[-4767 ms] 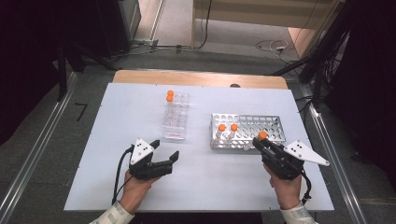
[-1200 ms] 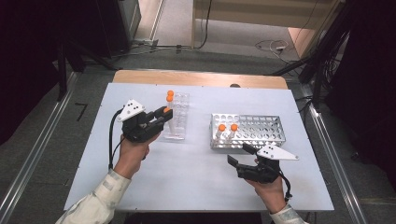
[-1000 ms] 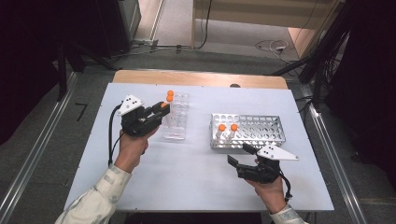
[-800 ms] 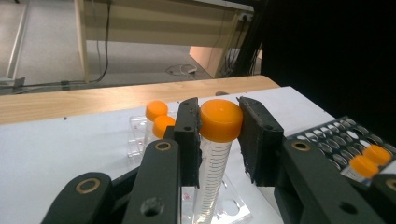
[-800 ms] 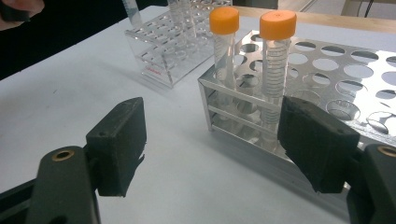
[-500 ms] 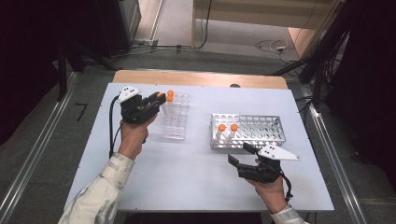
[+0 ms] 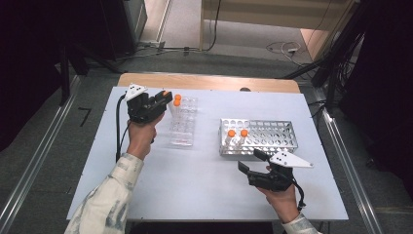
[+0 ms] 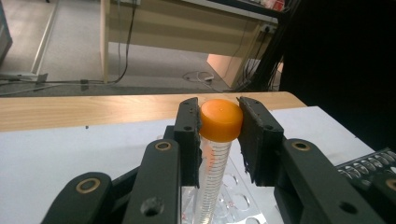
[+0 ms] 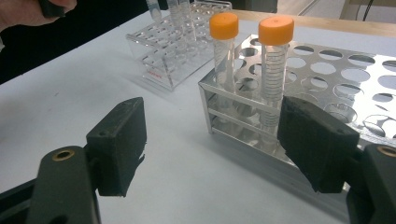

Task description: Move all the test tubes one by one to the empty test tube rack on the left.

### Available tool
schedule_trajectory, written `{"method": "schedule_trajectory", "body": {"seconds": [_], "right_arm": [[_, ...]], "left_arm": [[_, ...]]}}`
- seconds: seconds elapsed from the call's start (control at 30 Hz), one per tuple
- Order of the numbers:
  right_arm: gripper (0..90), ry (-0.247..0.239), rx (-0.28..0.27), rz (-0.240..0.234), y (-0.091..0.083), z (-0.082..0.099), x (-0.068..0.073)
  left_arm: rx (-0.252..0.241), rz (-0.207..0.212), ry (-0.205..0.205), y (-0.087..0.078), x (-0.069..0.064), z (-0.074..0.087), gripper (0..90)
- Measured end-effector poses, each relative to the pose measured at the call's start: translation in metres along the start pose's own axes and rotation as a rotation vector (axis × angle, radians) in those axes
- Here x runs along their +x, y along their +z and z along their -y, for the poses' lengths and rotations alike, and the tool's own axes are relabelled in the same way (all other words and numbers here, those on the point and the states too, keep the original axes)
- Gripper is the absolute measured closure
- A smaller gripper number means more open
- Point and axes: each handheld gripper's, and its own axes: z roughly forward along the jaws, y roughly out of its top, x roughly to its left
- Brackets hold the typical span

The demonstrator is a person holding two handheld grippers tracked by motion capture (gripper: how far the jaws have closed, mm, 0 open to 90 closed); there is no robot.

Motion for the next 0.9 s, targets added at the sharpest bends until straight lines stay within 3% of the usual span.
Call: {"method": "schedule_trajectory", "body": {"seconds": [0.3, 0.4, 0.6, 0.9], "right_arm": [[22.5, 0.002, -0.003, -0.001, -0.001, 0.0, 0.0], [22.6, 0.002, -0.003, -0.001, -0.001, 0.0, 0.0], [22.7, 0.0, -0.005, -0.002, -0.001, 0.0, 0.001], [22.6, -0.002, -0.001, -0.002, -0.001, 0.0, 0.002]], "left_arm": [[0.003, -0.006, 0.008, 0.006, -0.002, 0.001, 69.3], [-0.005, -0.026, 0.04, 0.007, -0.003, 0.003, 69.2], [0.004, -0.024, 0.066, 0.011, -0.006, 0.012, 69.1], [0.058, -0.076, 0.177, 0.021, -0.012, 0.029, 68.0]]}}
